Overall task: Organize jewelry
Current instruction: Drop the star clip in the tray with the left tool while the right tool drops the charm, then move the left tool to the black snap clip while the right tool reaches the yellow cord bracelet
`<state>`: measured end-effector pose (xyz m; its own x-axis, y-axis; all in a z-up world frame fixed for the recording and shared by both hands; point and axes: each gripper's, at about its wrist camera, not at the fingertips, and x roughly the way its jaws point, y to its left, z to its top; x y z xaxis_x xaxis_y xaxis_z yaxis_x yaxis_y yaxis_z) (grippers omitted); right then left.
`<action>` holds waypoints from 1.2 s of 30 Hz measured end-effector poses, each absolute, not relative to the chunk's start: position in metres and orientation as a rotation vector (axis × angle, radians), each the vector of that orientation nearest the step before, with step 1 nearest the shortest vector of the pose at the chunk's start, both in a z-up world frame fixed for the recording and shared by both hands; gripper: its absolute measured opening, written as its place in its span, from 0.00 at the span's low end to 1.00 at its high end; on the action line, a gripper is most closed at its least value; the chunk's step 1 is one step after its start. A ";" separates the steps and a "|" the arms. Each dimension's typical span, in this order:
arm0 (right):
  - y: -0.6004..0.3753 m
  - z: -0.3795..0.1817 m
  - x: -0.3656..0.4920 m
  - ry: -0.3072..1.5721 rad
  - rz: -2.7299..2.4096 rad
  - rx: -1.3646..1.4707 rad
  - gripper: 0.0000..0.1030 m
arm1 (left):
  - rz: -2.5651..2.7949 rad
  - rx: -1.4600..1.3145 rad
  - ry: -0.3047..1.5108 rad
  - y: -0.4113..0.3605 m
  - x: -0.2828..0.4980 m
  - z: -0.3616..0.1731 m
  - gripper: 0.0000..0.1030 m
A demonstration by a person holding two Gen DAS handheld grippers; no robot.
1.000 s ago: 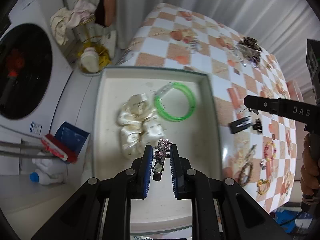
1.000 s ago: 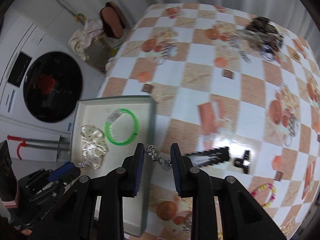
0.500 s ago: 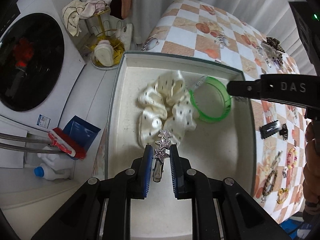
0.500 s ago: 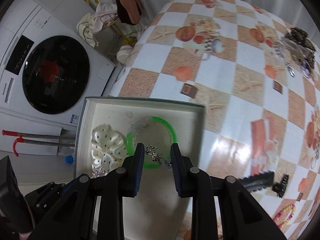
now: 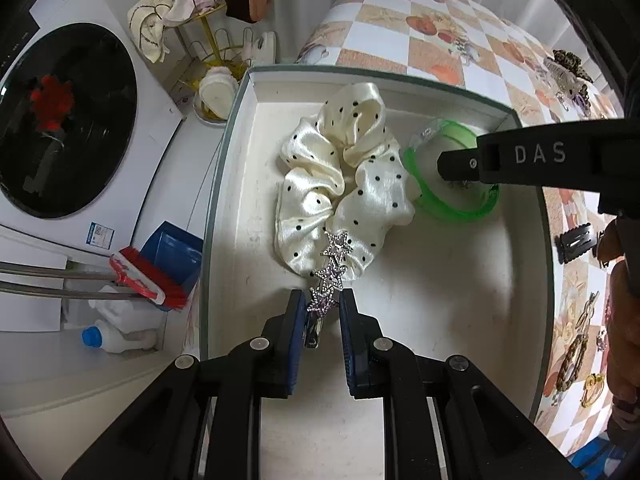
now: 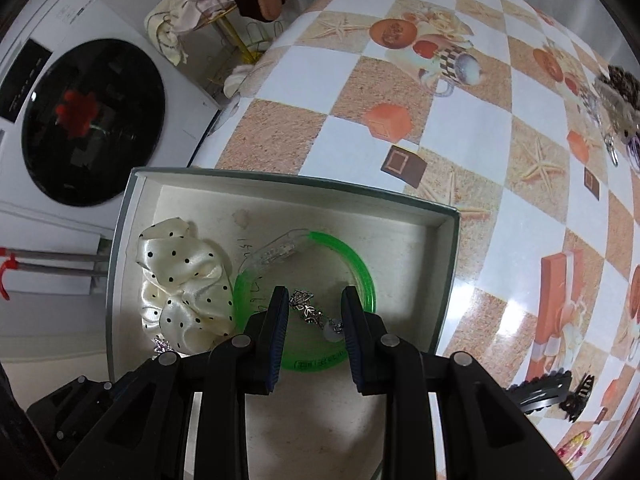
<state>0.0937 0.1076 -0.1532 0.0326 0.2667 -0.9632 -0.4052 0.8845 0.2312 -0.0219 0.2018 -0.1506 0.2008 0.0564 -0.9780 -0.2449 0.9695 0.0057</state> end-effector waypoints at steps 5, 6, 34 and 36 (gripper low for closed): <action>0.104 -0.153 0.095 1.464 0.523 -0.104 0.30 | 0.223 -0.145 1.367 0.198 -0.022 -0.148 0.22; 0.108 -0.154 0.096 1.469 0.523 -0.099 0.31 | 0.224 -0.142 1.367 0.197 -0.022 -0.148 0.22; -0.002 -0.095 0.079 1.402 0.398 0.181 0.80 | 0.170 0.027 1.312 0.150 -0.018 -0.101 1.00; -0.019 -0.092 0.077 1.401 0.368 0.209 0.80 | 0.145 0.055 1.303 0.139 -0.014 -0.096 1.00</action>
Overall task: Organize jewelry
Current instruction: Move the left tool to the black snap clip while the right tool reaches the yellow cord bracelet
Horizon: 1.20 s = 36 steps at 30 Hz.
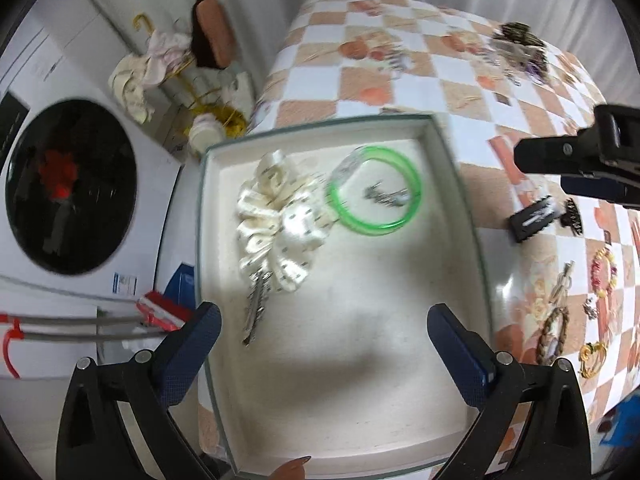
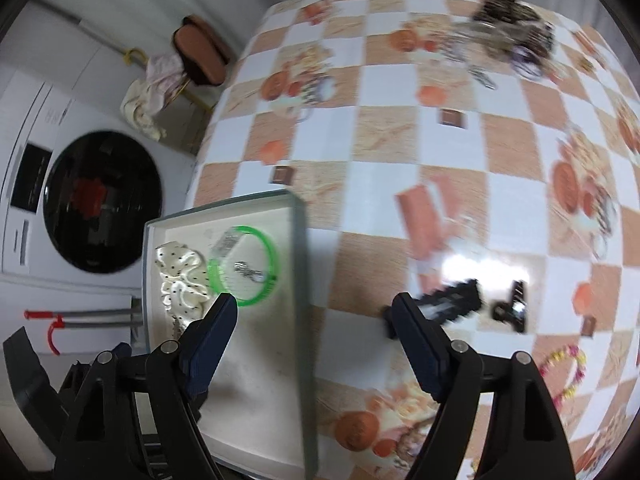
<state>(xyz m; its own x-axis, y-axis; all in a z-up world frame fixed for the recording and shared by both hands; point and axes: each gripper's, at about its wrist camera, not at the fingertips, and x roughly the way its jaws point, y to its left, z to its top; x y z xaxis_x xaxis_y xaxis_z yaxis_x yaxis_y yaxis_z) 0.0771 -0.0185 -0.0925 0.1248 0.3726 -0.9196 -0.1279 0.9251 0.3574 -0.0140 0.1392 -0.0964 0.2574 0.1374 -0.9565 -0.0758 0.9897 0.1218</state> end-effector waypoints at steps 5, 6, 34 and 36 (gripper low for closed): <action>-0.065 -0.088 0.067 1.394 0.289 0.261 0.80 | 0.088 0.103 1.291 0.112 -0.003 -0.089 1.00; -0.075 -0.088 0.063 1.396 0.274 0.272 0.80 | 0.077 0.108 1.288 0.107 -0.002 -0.088 1.00; -0.222 -0.136 -0.042 1.542 0.011 0.277 0.80 | -0.218 0.371 1.310 -0.021 0.052 -0.115 1.00; -0.220 -0.139 -0.046 1.547 0.019 0.251 0.80 | -0.230 0.383 1.314 -0.025 0.055 -0.119 1.00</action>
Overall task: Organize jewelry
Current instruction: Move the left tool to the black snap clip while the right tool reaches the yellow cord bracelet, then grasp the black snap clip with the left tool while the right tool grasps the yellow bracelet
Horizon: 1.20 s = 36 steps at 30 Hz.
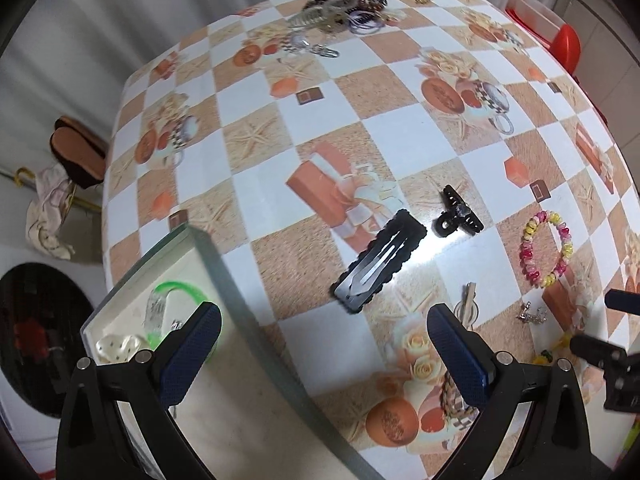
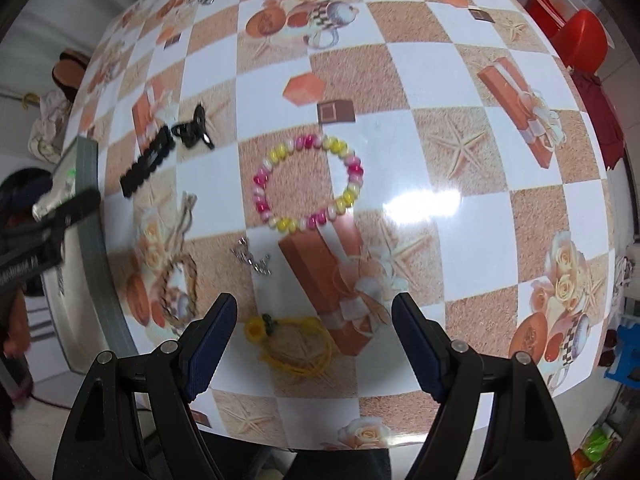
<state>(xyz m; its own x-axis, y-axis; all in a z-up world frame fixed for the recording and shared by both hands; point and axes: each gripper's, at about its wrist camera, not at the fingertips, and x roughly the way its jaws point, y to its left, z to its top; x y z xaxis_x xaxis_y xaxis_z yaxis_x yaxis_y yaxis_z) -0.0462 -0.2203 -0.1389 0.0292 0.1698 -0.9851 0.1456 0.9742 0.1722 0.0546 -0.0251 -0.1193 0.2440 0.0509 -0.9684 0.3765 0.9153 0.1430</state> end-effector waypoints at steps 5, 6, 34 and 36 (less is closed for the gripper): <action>-0.216 -0.148 -0.058 1.570 0.052 0.212 0.80 | -0.262 0.418 1.333 -0.033 0.062 -0.134 1.00; -0.214 -0.150 -0.060 1.575 0.059 0.203 0.80 | -0.266 0.423 1.336 -0.034 0.063 -0.136 1.00; -0.154 -0.161 -0.070 1.482 0.175 -0.172 0.46 | -0.408 0.355 1.434 -0.068 0.080 -0.170 0.46; -0.151 -0.156 -0.062 1.482 0.175 -0.169 0.32 | -0.410 0.353 1.432 -0.079 0.069 -0.166 0.37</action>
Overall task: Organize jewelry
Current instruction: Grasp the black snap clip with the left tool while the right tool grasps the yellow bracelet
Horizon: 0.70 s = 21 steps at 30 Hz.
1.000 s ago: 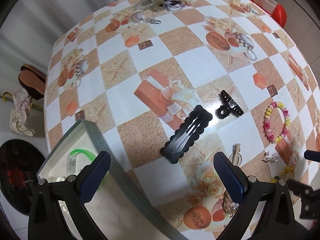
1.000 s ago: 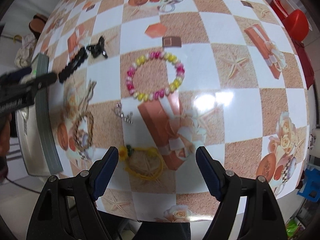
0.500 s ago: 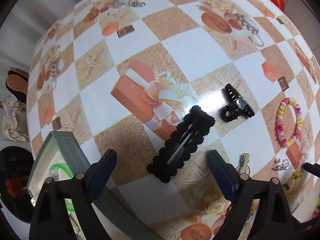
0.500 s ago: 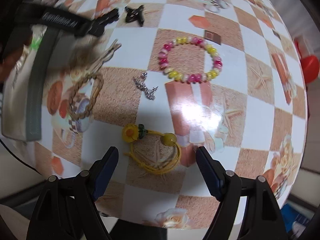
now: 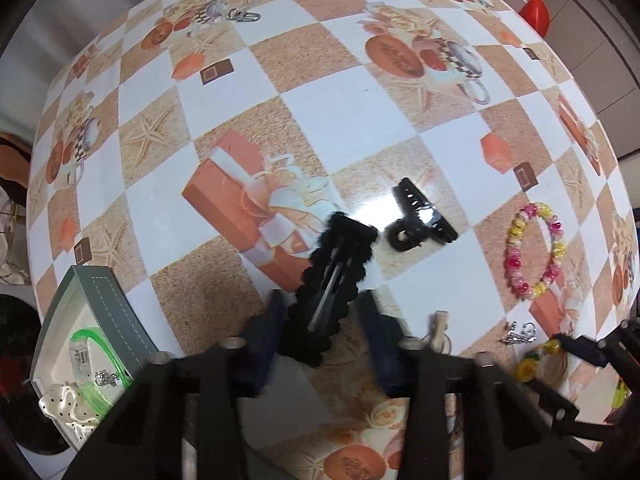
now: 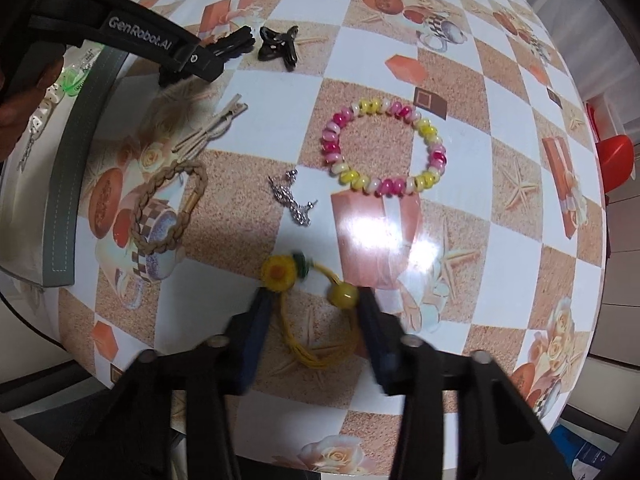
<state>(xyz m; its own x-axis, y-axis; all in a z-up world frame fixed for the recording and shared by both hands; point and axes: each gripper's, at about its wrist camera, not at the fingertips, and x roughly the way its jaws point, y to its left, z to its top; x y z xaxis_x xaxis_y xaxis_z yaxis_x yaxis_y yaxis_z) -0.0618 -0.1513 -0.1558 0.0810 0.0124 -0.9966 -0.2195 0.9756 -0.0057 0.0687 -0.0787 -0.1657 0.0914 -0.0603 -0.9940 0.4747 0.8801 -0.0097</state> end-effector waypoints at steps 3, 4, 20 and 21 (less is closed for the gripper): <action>-0.152 -0.154 -0.056 1.492 0.163 -0.141 0.09 | -0.409 0.337 1.434 -0.078 0.068 -0.163 0.35; -0.155 -0.153 -0.053 1.499 0.153 -0.116 0.05 | -0.407 0.327 1.436 -0.077 0.068 -0.162 0.35; -0.214 -0.131 -0.014 1.508 0.087 0.305 0.03 | -0.367 0.177 1.384 -0.044 0.053 -0.117 0.35; -0.215 -0.129 -0.014 1.505 0.088 0.308 0.03 | -0.364 0.169 1.379 -0.041 0.052 -0.114 0.35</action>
